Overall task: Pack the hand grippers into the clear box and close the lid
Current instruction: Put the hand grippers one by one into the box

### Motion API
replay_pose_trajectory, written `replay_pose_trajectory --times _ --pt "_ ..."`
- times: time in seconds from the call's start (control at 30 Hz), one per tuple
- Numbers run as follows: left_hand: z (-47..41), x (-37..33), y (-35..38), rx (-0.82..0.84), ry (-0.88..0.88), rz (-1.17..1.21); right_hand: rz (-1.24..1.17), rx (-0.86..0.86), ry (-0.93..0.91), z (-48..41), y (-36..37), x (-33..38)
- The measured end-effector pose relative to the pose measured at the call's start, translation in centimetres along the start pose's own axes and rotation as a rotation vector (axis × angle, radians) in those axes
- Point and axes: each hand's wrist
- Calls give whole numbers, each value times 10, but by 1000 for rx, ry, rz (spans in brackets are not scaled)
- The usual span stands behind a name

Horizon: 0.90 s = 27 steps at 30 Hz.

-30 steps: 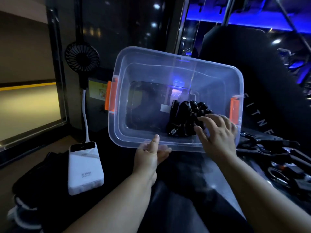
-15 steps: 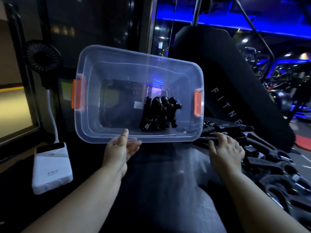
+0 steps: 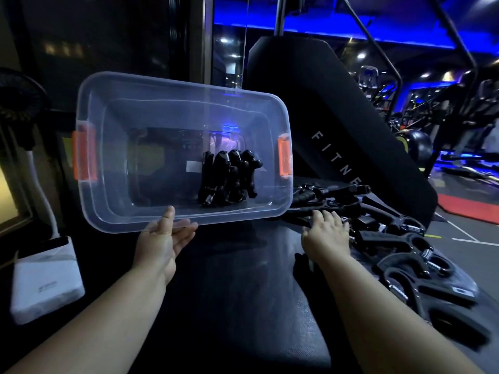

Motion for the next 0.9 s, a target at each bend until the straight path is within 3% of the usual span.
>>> replay_pose_trajectory --times 0.27,0.47,0.9 --pt "-3 2 1 -6 17 -11 -34 86 -56 -23 14 3" --pt "-3 3 1 -14 17 -4 9 154 10 -39 19 4" --pt "-6 3 0 -1 16 10 144 187 -32 -48 13 2"
Point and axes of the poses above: each hand's wrist, its own z-axis away from the middle knuckle, its own y-axis out of the palm, x = y × z, and after that the axes turned 12 degrees about -x, right-handed
